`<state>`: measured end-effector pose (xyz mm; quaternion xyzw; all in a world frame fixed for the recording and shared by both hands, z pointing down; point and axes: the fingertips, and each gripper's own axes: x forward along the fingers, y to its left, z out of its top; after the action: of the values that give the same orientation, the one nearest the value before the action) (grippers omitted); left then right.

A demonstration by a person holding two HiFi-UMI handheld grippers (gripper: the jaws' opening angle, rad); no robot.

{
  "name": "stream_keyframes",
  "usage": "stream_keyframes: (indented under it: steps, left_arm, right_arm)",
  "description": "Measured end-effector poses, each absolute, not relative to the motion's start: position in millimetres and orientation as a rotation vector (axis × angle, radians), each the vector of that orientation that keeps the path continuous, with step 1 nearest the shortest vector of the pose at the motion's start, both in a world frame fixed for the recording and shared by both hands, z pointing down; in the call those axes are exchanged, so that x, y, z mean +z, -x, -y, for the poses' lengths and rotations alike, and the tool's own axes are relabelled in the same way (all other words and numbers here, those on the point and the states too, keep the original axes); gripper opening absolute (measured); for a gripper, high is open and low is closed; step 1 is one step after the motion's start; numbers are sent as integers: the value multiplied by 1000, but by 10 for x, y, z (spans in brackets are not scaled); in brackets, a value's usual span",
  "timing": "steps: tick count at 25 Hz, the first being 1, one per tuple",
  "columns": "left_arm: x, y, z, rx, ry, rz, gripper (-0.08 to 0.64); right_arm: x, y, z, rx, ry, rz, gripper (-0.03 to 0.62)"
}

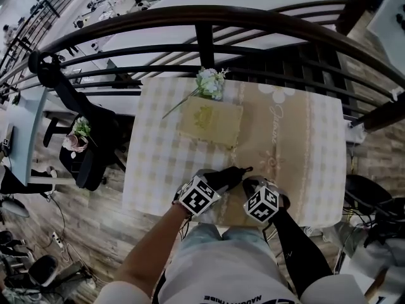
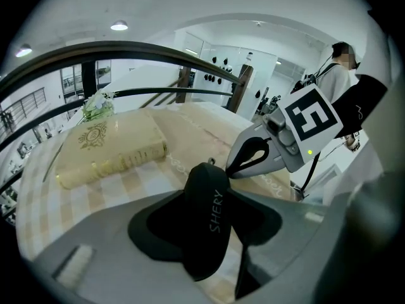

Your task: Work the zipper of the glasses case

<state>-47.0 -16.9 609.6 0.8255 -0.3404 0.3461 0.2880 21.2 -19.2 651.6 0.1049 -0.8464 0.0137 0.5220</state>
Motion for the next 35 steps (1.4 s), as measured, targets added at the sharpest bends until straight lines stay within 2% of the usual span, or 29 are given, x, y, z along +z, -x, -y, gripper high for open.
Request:
stream_keyframes:
  steps: [12,13,15,21,23,29,30,31,35]
  left_arm:
    - [5934,317,256,1116,-2350,875,193]
    - [5958,292,264,1135,-2353,857,175]
    - [6031,250,250,1175,-2353,811,53]
    - [6080,244,243,1124,-2324,799,51]
    - [6077,246,243,1102,-2314,801,52]
    - [6080,238,246,1104,-2310,792,52]
    - [6084,240,246,1102,-2310,791,52]
    - [6086,244,246,1099,-2309,791,52]
    - [6081,250,250,1077,-2312,790,52]
  right_arm:
    - [6529,-377,688,-204,-134,1956,29]
    - [6533,-380,722,-214,-116,1955,31]
    - [6555,-379,749,-232,-79,1949,31]
    - [6610,-369,701,-250,-45,1981,40]
    - [6620,-353,679,-242,-40,1993,77]
    - [6616,-248,707,-211,-51,2043,113]
    - [6619,-249,714,-232,-44,2042,103]
    - [6620,-256,719,-252,-37,2041,48]
    - [6605,-275,721,-309,-4,2011,34]
